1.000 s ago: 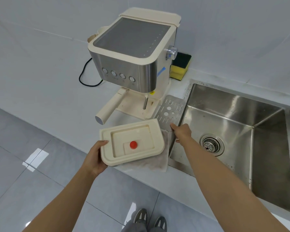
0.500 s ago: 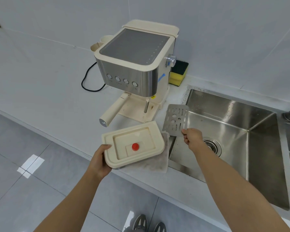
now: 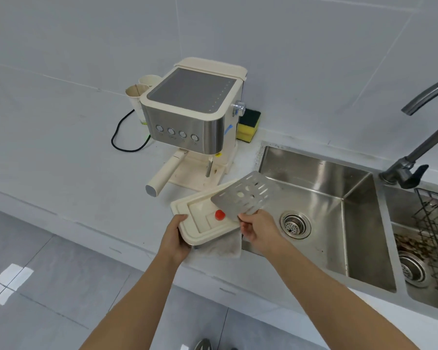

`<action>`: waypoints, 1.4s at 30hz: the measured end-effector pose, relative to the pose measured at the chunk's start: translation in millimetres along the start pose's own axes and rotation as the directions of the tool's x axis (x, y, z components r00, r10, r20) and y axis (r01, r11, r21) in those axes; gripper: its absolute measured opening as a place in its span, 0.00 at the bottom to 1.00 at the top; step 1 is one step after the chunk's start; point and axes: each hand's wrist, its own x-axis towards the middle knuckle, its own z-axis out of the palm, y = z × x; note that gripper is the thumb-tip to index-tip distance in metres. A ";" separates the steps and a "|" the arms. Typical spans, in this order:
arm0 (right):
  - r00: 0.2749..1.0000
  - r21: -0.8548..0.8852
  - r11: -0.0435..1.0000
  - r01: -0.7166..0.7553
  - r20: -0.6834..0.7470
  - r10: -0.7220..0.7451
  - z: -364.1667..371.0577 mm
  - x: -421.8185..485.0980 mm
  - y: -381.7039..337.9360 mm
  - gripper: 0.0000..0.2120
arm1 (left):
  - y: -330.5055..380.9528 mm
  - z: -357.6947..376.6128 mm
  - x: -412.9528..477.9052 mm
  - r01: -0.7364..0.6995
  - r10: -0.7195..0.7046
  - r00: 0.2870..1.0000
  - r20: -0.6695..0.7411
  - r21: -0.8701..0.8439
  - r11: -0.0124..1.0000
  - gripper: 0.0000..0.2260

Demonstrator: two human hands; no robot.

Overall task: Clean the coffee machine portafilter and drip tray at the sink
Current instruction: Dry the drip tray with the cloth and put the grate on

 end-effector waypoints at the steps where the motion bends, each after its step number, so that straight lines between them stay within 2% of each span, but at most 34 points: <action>1: 1.000 -0.004 1.000 0.001 0.004 -0.001 4.7 -6.4 5.1 0.09 | -1.9 4.9 0.0 0.004 -0.004 1.000 -0.005 -0.001 1.000 0.10; 6: 0.998 -0.023 0.999 0.042 -0.036 -0.043 25.1 -29.9 23.2 0.10 | -7.6 20.2 -3.1 0.001 0.000 1.000 -0.021 0.048 0.999 0.09; 12: 0.996 -0.015 0.999 0.043 -0.074 -0.044 40.6 -43.1 32.2 0.09 | -9.4 27.9 -8.1 0.006 -0.008 0.999 0.033 0.065 0.998 0.22; 18: 0.996 0.133 0.989 0.059 -0.067 -0.050 43.0 -49.0 33.5 0.12 | -7.0 34.0 -9.0 0.036 -0.037 0.998 0.046 0.032 0.999 0.22; 25: 0.995 0.147 0.986 0.078 -0.080 -0.067 43.2 -50.7 29.6 0.10 | -6.8 40.3 -5.8 0.028 -0.030 0.999 0.042 0.032 0.999 0.19; 29: 0.995 0.123 0.990 0.075 -0.069 -0.066 44.2 -52.6 29.2 0.11 | -6.4 43.1 -4.4 0.028 -0.032 0.997 0.064 0.057 0.998 0.24; 34: 0.995 0.020 0.997 0.075 -0.075 -0.073 45.4 -51.9 29.3 0.13 | -8.0 47.6 -6.6 0.004 -0.008 0.996 0.085 0.054 0.999 0.28; 39: 0.998 -0.192 0.980 0.055 -0.020 -0.060 39.4 -50.4 21.2 0.13 | -5.4 45.0 -7.0 0.042 -0.045 0.997 0.062 0.061 0.997 0.19; 42: 0.997 -0.419 0.904 0.083 0.045 -0.070 30.5 -49.6 16.2 0.13 | -2.0 42.0 -7.4 0.019 -0.021 0.999 0.036 0.050 0.999 0.16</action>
